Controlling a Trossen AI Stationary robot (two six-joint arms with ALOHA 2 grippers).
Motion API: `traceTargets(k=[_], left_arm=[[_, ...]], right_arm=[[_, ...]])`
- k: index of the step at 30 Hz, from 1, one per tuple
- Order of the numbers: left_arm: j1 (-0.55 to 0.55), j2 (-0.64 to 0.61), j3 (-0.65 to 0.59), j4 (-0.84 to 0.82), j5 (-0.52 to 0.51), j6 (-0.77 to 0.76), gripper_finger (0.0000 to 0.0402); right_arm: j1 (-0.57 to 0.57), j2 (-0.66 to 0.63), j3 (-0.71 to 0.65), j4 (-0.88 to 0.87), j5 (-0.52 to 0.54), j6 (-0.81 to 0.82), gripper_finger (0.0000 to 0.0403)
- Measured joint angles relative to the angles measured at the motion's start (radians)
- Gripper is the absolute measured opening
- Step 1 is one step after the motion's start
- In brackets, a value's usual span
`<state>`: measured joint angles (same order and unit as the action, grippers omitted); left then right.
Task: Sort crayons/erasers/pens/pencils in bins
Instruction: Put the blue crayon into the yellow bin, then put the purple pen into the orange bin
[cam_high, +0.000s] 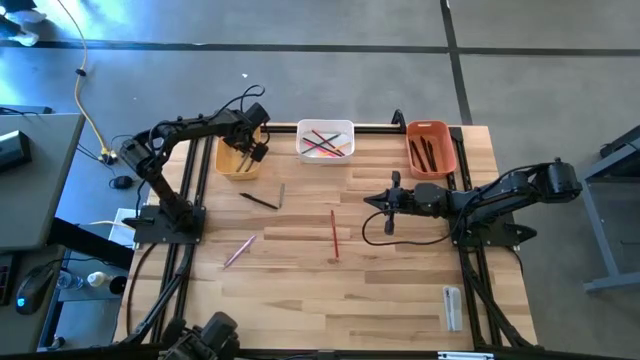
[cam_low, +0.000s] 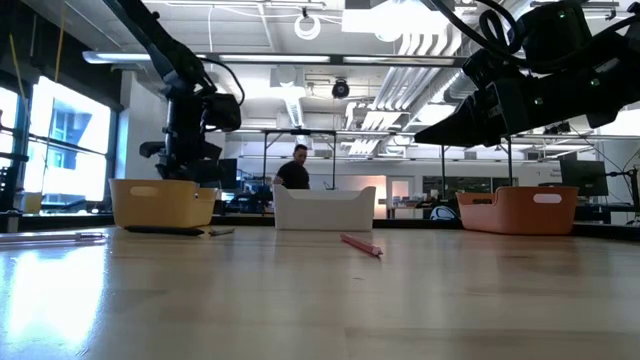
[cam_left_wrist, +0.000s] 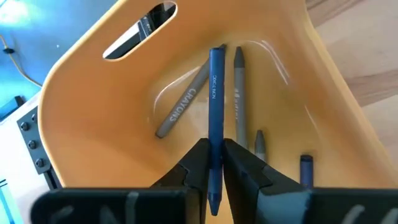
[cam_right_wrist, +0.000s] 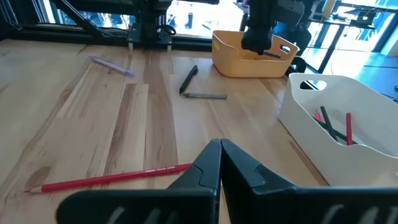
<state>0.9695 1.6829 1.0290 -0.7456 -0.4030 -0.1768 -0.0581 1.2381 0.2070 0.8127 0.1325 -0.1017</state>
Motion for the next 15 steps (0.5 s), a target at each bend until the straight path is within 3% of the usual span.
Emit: traceTargets(k=[9,15], left_arm=[[0.000,-0.004,0.000,0.016,-0.006,0.052,0.0067],[-0.004,-0.063,0.009,0.016,-0.028,0.104,0.0062]], right_arm=[[0.000,0.000,0.000,0.000,0.000,0.008,0.0000],[0.000,0.000,0.000,0.000,0.000,0.008,0.0000]])
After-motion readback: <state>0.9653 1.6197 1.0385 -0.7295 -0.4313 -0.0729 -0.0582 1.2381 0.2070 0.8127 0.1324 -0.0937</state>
